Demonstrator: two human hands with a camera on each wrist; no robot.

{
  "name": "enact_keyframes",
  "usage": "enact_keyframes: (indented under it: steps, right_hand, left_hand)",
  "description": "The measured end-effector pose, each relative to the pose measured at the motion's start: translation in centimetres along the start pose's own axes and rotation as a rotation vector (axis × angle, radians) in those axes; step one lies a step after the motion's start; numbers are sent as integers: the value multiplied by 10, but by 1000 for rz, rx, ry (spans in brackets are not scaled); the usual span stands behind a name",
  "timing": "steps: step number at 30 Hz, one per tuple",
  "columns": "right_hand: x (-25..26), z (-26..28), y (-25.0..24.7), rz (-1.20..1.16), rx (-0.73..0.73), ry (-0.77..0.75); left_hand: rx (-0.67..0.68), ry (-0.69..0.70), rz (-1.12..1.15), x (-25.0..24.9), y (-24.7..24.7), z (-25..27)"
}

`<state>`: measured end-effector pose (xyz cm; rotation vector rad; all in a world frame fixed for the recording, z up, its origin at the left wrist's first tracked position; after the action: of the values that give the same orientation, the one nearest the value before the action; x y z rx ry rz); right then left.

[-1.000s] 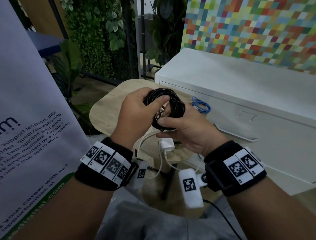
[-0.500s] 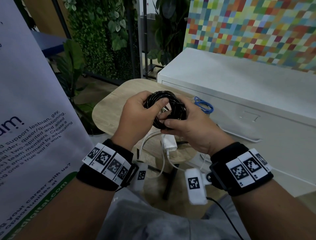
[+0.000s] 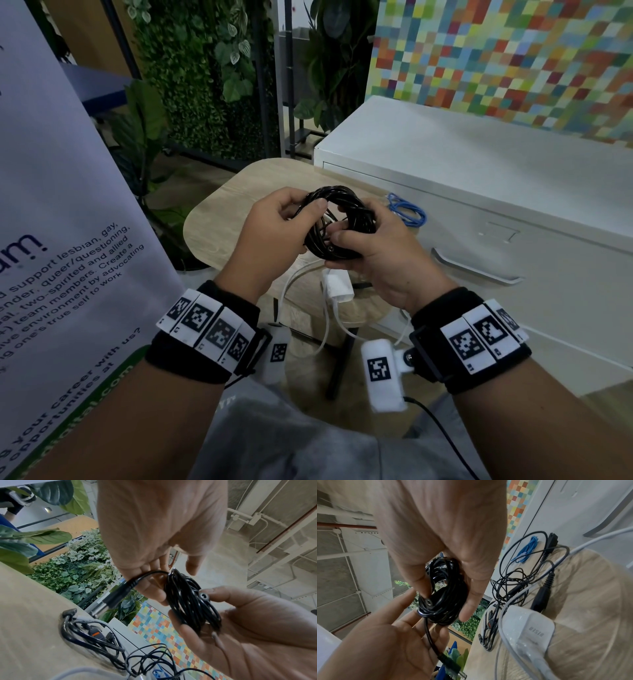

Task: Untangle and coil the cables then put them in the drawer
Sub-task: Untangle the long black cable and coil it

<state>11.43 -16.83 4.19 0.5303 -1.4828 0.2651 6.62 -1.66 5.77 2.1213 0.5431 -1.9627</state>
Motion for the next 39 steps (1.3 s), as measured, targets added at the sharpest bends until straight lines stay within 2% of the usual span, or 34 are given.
enact_keyframes:
  steps: [7, 16, 25, 28, 31, 39]
  right_hand:
    - [-4, -3, -4, -75, -63, 66]
    - [-4, -3, -9, -68, -58, 66]
    - [-2, -1, 2, -99, 46, 1]
    - [5, -4, 4, -28, 115, -24]
    - [10, -4, 8, 12, 215, 18]
    - [9, -7, 11, 80, 237, -7]
  left_hand:
    - [11, -10, -9, 5, 1, -1]
    - [24, -50, -16, 10, 2, -2]
    - [-13, 45, -150, 0, 7, -1]
    - [-43, 91, -173, -8, 7, -2]
    - [-71, 146, -233, -15, 6, -4]
    - [-109, 172, -292, -17, 1, -10]
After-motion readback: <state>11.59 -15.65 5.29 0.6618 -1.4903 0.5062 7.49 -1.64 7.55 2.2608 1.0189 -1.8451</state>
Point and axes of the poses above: each hand's wrist, its own z-axis away from the middle knuckle, its own y-axis out of the palm, x = y × z, the point moved 7 cm from there along -z, towards the middle knuckle, and after that the axes turned 5 degrees about -y, right-handed, at the moved point
